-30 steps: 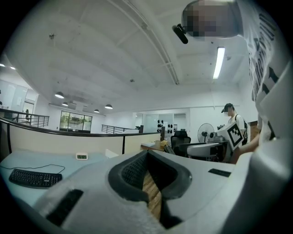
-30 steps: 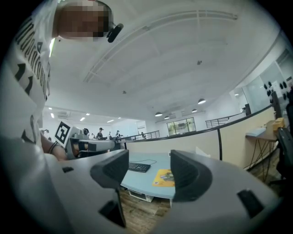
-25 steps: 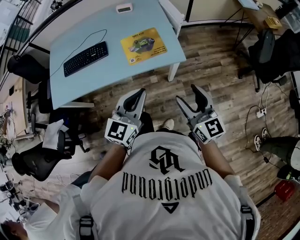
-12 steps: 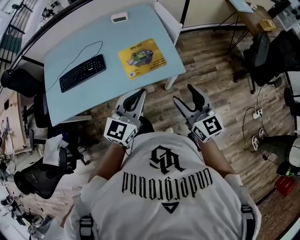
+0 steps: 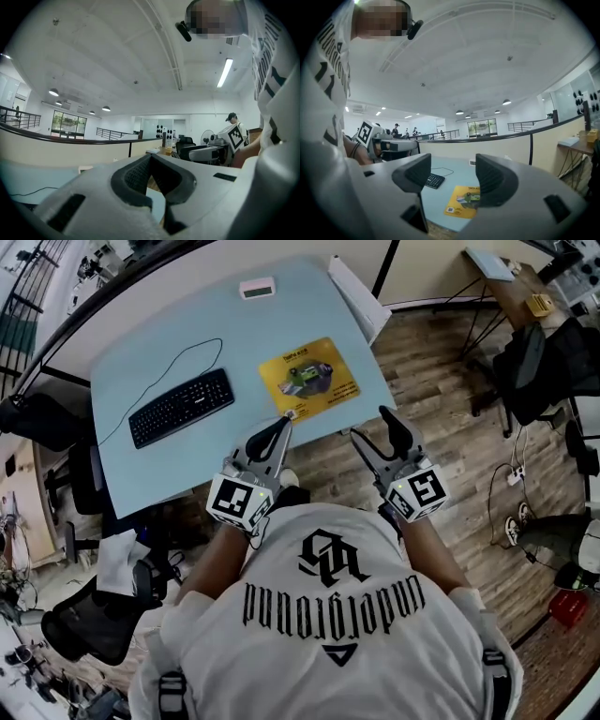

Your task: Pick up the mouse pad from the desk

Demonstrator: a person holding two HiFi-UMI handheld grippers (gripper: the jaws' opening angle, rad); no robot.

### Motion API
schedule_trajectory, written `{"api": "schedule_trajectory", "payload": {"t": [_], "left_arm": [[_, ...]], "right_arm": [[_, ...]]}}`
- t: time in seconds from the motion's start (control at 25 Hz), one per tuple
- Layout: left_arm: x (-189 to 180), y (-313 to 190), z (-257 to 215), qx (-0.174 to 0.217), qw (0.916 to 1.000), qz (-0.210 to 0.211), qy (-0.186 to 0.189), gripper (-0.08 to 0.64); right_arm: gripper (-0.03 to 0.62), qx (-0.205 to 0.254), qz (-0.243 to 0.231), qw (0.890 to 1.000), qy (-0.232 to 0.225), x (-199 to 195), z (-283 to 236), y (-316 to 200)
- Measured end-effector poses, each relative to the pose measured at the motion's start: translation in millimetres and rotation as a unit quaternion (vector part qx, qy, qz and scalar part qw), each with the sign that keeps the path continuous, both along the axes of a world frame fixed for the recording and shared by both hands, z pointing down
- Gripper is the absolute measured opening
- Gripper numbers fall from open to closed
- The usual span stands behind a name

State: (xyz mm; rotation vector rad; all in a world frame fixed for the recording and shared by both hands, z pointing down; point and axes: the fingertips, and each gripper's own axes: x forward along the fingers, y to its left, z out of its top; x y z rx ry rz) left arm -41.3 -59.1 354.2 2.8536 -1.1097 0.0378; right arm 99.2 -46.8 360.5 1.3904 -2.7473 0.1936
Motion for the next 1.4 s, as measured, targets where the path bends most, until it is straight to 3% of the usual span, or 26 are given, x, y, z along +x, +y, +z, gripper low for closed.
{"api": "schedule_trajectory", "payload": {"t": [0.28, 0.6, 1.08, 1.4], "left_arm": [[-61, -43, 6, -0.008, 0.9999, 0.01, 0.002, 0.006], [-85, -69, 13, -0.015, 0.9996, 0.023, 0.003, 0.006], [-92, -114, 45, -0.046, 0.9988, -0.012, -0.006, 0.006], [-73, -160, 80, -0.08, 0.996, -0.036, -0.018, 0.006]], "right_arm": [[0.302, -0.005, 0.012, 1.0, 0.011, -56, 5, -44], [0.307, -0.027, 0.004, 0.999, 0.034, -90, 24, -70], [0.318, -0.064, -0.028, 0.996, 0.055, -84, 67, -133], [0.331, -0.105, -0.059, 0.99, 0.074, -62, 102, -186]]}}
